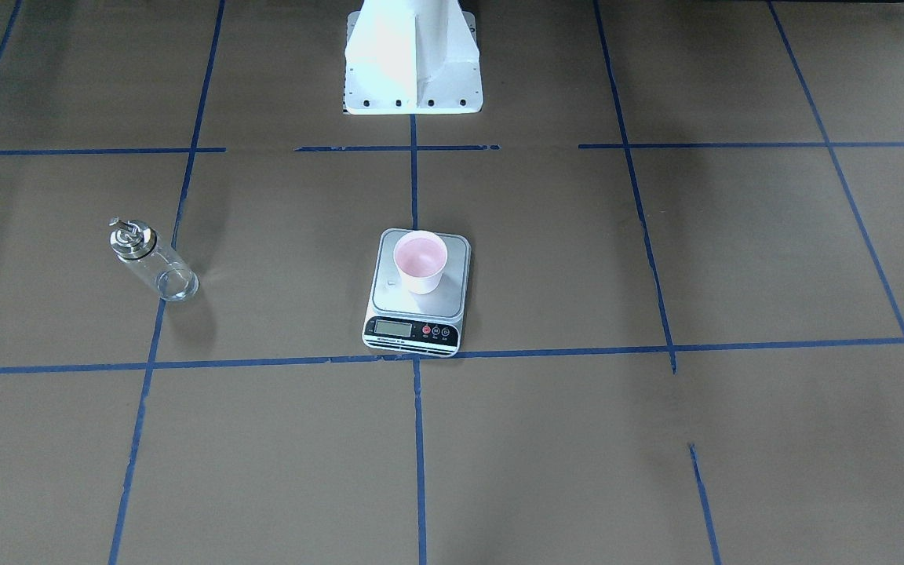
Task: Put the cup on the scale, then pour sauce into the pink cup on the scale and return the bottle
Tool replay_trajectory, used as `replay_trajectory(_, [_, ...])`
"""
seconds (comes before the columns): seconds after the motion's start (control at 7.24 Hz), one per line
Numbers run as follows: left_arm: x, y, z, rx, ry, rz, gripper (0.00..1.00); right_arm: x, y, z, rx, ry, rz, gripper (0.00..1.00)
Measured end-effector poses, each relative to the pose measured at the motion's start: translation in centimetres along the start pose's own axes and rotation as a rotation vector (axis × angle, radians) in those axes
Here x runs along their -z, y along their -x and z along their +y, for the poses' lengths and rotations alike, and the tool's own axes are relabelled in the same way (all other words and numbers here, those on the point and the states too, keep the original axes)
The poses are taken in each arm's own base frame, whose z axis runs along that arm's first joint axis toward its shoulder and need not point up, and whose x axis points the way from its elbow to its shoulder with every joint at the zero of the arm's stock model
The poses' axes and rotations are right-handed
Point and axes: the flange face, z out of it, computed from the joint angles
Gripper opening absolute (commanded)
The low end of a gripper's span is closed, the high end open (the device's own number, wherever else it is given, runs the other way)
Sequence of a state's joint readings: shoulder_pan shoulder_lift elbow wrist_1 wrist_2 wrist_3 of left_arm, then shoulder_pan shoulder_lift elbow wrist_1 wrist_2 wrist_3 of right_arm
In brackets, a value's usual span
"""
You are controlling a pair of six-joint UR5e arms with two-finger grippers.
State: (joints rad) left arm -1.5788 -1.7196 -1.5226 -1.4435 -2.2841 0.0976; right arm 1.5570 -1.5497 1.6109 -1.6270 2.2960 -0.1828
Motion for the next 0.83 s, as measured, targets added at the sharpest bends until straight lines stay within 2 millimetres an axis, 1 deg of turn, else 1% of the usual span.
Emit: replay_trajectory(0.83, [-0.15,-0.28,-0.05,-0.002,0.001,0.018,1.0,0.31,0.28,-0.06,0.008,-0.007,0.001,1.0])
